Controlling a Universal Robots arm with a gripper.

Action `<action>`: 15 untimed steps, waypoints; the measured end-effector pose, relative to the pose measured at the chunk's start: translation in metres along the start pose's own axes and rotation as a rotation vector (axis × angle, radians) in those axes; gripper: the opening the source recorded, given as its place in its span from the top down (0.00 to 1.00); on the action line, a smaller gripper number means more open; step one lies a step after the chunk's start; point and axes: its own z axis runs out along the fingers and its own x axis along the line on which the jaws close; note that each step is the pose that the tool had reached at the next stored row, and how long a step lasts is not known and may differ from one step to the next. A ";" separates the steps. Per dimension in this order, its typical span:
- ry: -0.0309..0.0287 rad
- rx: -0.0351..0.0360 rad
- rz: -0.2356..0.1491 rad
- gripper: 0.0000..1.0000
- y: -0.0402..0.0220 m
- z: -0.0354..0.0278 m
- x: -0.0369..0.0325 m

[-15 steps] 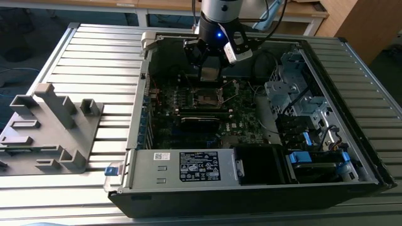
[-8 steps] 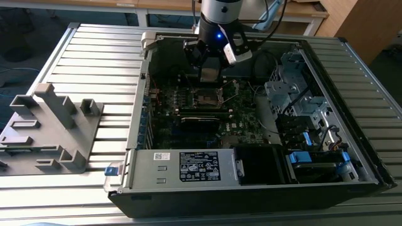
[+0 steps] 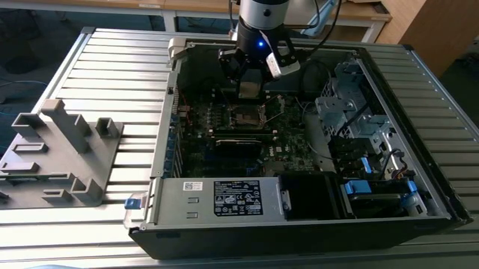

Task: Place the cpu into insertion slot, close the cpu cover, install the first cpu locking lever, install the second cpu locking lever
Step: 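Place the cpu into insertion slot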

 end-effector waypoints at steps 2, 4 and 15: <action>0.0000 0.0000 0.000 0.46 0.0000 0.0000 0.0000; 0.0000 0.0000 0.000 0.46 0.0000 0.0001 0.0000; -0.0011 -0.0002 0.012 0.46 0.0000 0.0002 0.0000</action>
